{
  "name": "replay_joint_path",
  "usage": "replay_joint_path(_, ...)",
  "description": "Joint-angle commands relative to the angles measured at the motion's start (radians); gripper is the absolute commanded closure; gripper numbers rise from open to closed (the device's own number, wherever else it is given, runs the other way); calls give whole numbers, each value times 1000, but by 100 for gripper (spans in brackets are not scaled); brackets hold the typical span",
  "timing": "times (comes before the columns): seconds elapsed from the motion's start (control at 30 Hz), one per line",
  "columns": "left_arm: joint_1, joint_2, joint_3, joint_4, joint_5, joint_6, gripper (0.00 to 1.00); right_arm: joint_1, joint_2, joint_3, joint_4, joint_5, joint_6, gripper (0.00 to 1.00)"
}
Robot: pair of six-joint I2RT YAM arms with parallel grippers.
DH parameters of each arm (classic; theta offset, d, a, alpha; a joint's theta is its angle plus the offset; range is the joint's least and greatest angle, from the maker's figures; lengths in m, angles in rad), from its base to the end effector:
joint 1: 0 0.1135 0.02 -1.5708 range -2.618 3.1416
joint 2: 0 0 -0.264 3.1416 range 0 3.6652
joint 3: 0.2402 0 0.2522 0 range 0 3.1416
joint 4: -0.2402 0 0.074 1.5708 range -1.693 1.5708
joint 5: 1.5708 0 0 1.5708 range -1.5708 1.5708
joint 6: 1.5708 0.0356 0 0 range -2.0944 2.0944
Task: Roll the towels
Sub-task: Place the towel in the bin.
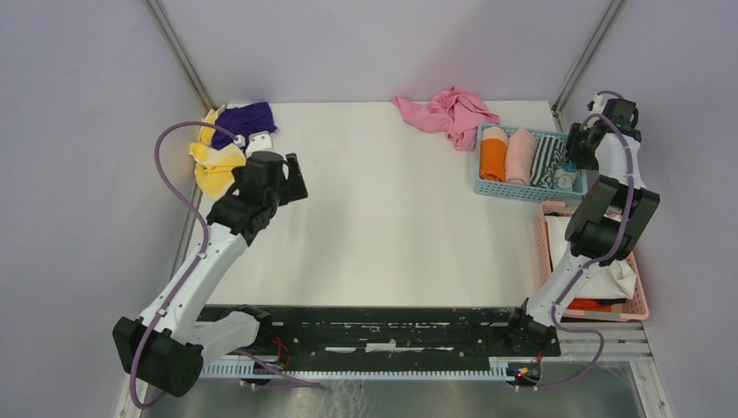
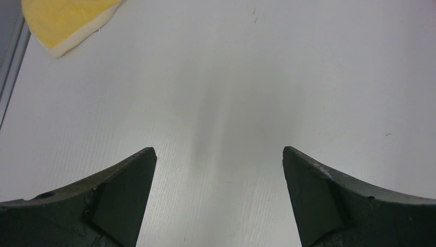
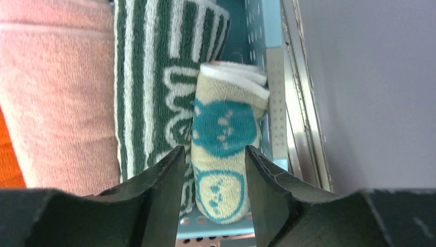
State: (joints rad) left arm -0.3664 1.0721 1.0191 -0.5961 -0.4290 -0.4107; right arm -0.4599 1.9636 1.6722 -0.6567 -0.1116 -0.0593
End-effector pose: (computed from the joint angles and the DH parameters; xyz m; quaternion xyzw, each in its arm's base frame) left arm 0.2166 -0.0672 0.3280 -0.1140 0.8728 0.0118 0.4744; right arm 0.3931 -0.1903 0.2556 0.1724 0.9348 -0.0272 0.3092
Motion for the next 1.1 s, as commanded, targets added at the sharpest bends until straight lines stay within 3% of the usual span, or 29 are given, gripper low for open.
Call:
replay_joint_path(0.0, 14, -5, -2, 41, -23, 19, 1, 1, 52, 54, 90, -12, 61, 44)
replay_joint_path(0.2, 32, 8, 0, 41, -6, 19, 1, 0, 146, 89, 83, -1, 62, 43)
replay_joint_path(0.33, 36, 15, -4, 40, -6, 18, 1, 0, 254, 190, -17, -116, 3, 54)
replay_joint_path(0.4, 39, 19, -2, 41, -3, 18, 0, 0, 317, 249, -98, -123, -28, 63)
replay_joint_path(0.47, 42, 22, -3, 42, 5, 18, 0, 0, 336, 248, -118, -105, -43, 65)
replay_joint_path(0.63, 52, 25, -4, 44, 16, 18, 0, 1, 176, 120, 43, -14, -9, 52)
replay_joint_path(0.83, 61, 11, -7, 52, 37, 16, 0, 31, 18, 123, 82, 100, 28, 43)
replay_joint_path(1.07, 78, -16, -13, 62, 59, 15, 1, 238, -129, 37, 97, 120, 7, 38)
